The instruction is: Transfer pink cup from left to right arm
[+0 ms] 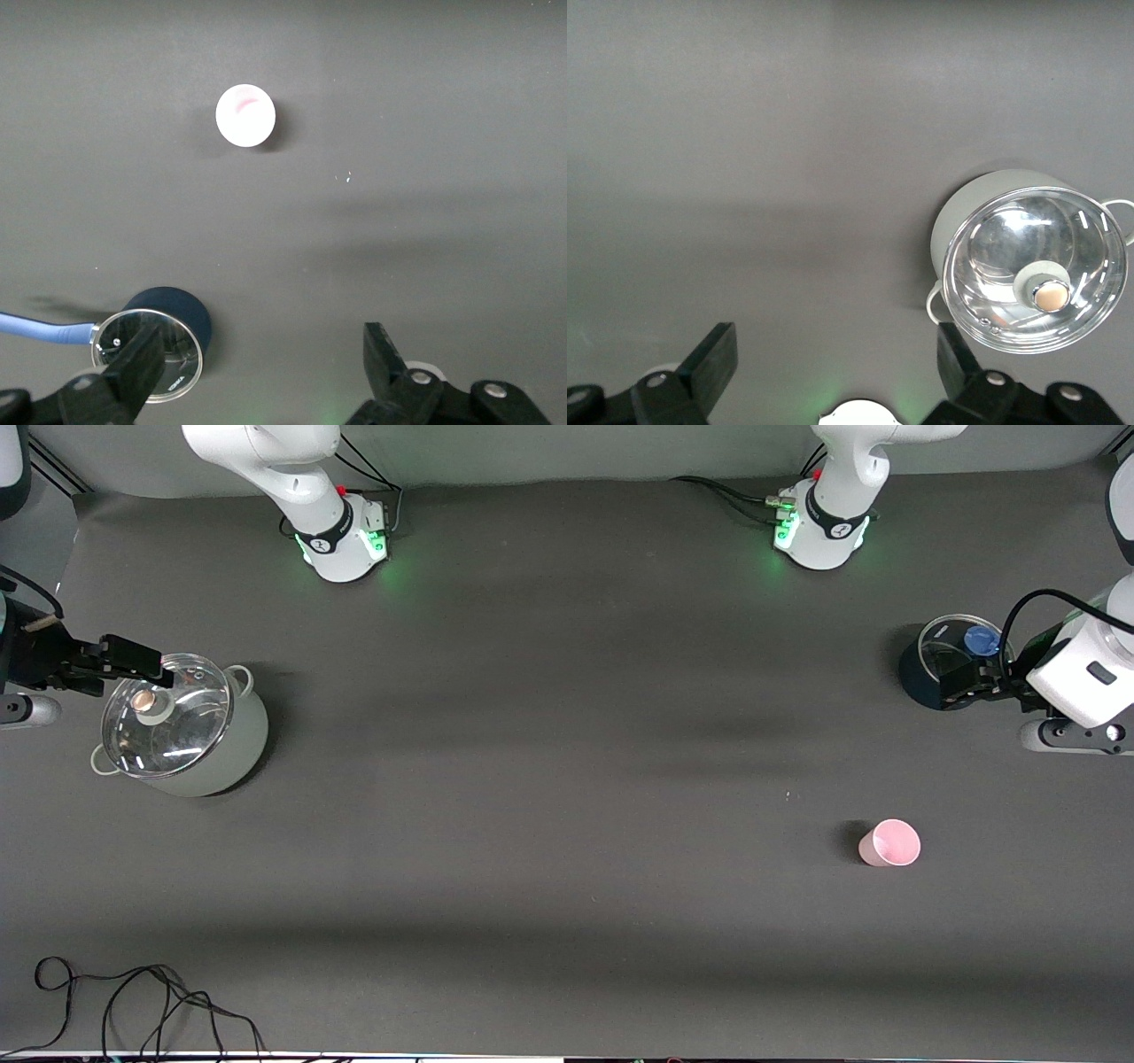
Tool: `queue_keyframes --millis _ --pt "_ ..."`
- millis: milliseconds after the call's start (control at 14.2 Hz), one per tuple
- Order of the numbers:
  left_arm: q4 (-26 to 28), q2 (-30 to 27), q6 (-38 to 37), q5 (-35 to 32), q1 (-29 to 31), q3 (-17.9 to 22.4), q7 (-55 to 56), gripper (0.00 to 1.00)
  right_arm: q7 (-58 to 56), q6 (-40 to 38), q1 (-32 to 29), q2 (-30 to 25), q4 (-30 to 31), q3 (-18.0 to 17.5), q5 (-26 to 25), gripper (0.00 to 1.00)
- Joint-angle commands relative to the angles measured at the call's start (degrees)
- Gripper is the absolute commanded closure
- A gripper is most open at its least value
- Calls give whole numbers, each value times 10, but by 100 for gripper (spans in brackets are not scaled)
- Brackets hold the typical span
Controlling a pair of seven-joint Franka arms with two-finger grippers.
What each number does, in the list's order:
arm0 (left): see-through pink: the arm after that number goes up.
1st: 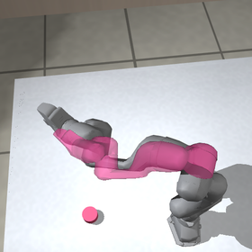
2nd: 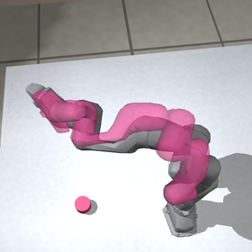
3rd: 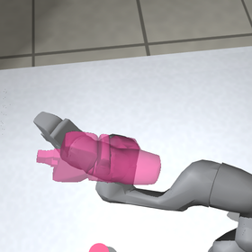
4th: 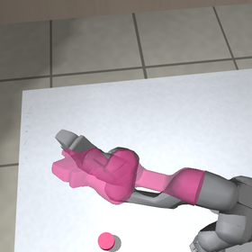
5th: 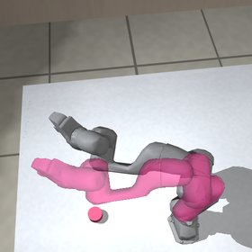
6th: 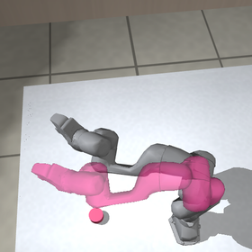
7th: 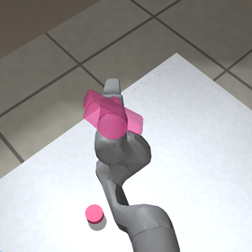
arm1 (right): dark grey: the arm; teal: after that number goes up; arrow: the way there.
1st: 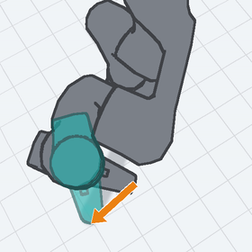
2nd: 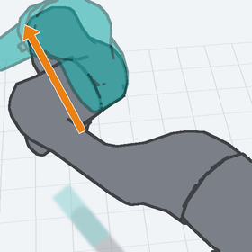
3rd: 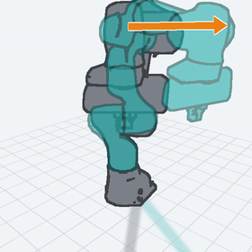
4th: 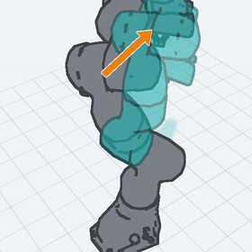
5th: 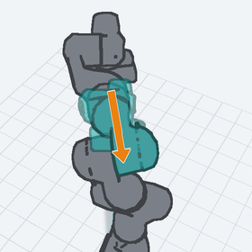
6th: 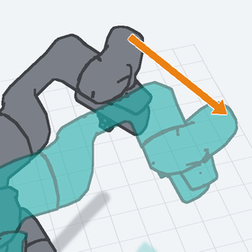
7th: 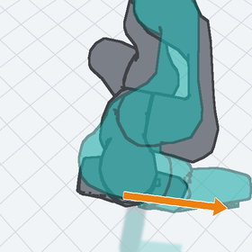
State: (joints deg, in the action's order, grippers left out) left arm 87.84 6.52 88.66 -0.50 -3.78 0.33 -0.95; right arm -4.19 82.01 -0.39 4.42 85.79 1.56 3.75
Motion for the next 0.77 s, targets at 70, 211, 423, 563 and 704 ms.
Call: queue_keyframes --millis 70,211,423,563,704 --pt "-11 31 48 16 39 8 -143 0 -8 -11 -1 9 -13 -1 8 0" --pt "-11 56 62 44 75 8 -212 0 -7 -11 -1 8 -13 0 7 0" --pt "-8 92 113 116 134 8 -427 0 -6 -11 -2 7 -15 0 7 0" --pt "-7 115 115 178 178 7 -531 0 -7 -11 -4 5 -15 0 7 0" --pt "-6 146 135 236 211 7 -652 0 -7 -11 -5 4 -15 0 7 0"
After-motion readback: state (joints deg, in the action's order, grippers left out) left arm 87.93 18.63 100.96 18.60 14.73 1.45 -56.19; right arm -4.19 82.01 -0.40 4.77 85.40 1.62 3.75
